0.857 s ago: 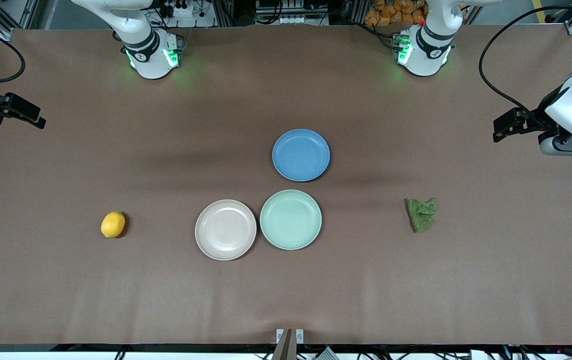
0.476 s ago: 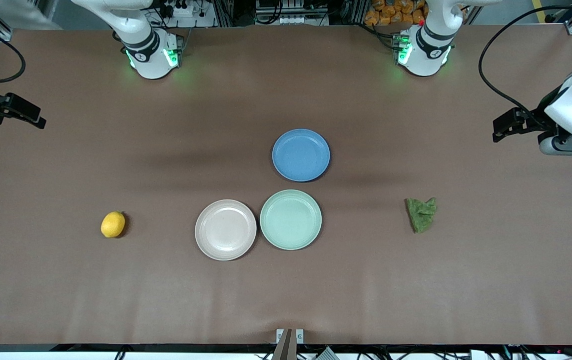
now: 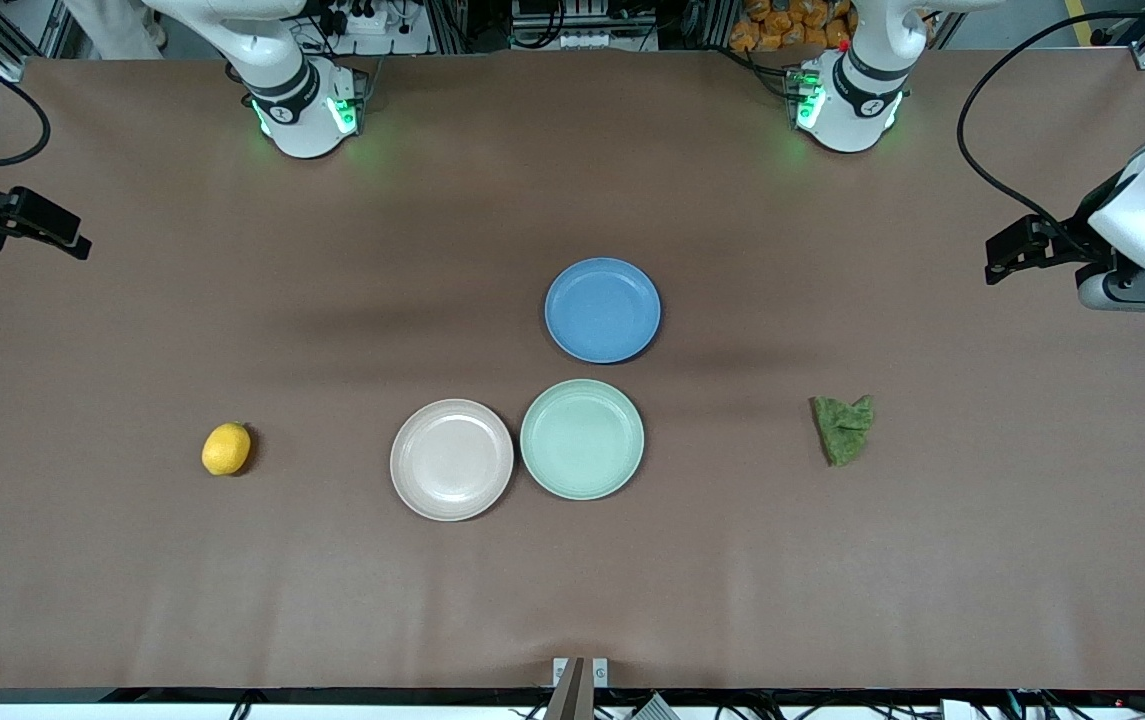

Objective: Place lemon and lettuce in plates

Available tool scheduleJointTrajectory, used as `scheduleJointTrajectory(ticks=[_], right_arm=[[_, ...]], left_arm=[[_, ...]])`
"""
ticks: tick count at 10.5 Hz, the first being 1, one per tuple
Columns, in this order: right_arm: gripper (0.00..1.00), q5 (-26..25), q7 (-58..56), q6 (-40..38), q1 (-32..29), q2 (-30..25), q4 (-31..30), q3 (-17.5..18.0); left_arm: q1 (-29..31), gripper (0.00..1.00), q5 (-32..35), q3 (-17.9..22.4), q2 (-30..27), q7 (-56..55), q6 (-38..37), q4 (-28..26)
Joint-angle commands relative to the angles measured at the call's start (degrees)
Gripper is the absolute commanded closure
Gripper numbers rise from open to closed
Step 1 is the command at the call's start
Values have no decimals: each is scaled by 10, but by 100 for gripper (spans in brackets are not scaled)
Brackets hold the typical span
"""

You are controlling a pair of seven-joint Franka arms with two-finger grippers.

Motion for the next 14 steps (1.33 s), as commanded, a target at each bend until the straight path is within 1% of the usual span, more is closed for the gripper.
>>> scheduleJointTrajectory(ticks=[1, 4, 14], right_arm=[[0, -4, -3, 0, -1, 1, 17, -2], [0, -2, -3, 0, -1, 1, 27, -3], [0, 0, -3, -9, -6, 1, 25, -3]], left_arm=[[-3, 0, 13, -1, 2, 6, -1, 7], [-3, 0, 12, -1, 3, 5, -1, 6], [-2, 0, 13, -4, 4, 5, -1, 5]])
